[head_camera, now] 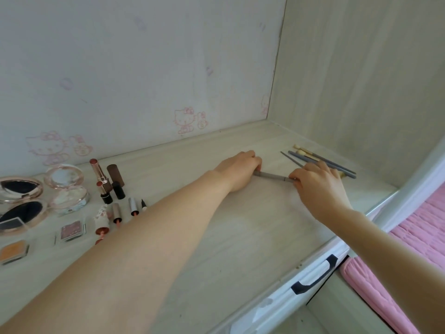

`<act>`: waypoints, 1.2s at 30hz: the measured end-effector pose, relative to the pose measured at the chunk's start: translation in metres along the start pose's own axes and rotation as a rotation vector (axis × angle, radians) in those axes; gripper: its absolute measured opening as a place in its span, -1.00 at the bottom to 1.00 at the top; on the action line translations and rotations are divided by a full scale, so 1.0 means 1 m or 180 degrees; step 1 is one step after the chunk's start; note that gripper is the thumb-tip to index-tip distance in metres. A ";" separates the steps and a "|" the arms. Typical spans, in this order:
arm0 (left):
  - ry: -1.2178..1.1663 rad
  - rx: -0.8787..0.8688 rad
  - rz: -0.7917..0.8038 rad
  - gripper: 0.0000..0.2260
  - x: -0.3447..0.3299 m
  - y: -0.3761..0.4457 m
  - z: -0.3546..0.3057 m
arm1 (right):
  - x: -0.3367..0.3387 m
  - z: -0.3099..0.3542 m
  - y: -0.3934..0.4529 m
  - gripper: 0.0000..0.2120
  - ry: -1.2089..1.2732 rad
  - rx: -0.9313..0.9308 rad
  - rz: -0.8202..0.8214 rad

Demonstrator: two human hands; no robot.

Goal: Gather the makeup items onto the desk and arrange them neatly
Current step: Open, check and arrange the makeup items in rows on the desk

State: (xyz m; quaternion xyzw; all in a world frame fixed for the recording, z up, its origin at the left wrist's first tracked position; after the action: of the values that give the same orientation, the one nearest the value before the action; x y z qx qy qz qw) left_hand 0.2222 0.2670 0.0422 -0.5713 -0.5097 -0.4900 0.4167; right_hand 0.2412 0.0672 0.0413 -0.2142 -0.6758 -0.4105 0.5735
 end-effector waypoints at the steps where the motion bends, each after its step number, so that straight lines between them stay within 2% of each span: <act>1: -0.0043 -0.0008 -0.0013 -0.82 0.001 -0.008 -0.001 | 0.002 0.003 -0.004 -0.85 0.0056 0.0054 -0.0069; 6: -0.0540 0.0164 -0.0072 -0.82 0.014 -0.050 -0.001 | 0.015 0.017 -0.023 -0.87 0.0574 0.0251 -0.0247; 13: -0.1576 0.0239 -0.0707 -0.89 0.035 -0.111 -0.002 | 0.040 0.046 -0.050 -0.89 0.1028 0.0476 -0.0650; 20: -0.3077 0.0585 -0.1120 -0.93 0.061 -0.192 -0.001 | 0.058 0.095 -0.072 -0.88 0.1584 0.0519 -0.0519; 23: -0.3969 0.0670 -0.1318 -0.91 0.065 -0.232 0.000 | 0.064 0.123 -0.081 -0.87 0.2261 0.0256 -0.0037; 26: -0.4556 0.0798 -0.1822 -0.87 0.066 -0.265 -0.001 | 0.068 0.153 -0.089 -0.84 0.3189 0.0023 0.0608; 29: -0.4740 0.0896 -0.2051 -0.86 0.064 -0.286 0.002 | 0.075 0.184 -0.097 -0.85 0.3743 -0.0007 0.0905; 36: -0.4992 0.0861 -0.2167 -0.83 0.067 -0.318 0.013 | 0.075 0.246 -0.109 -0.92 0.4970 -0.0217 0.1619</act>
State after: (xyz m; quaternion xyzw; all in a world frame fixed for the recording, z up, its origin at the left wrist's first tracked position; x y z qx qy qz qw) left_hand -0.0915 0.3337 0.0988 -0.5063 -0.8473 0.0123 -0.1602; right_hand -0.0077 0.1884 0.0779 -0.0309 -0.0001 -0.3191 0.9472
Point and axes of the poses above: each hand's wrist, its own y-axis towards the middle knuckle, its own x-axis out of the back of the hand, z = x × y, the point moved 2 cm from there along y, towards the middle knuckle, and after that the axes turned 8 degrees about z, right-handed, at the moved point
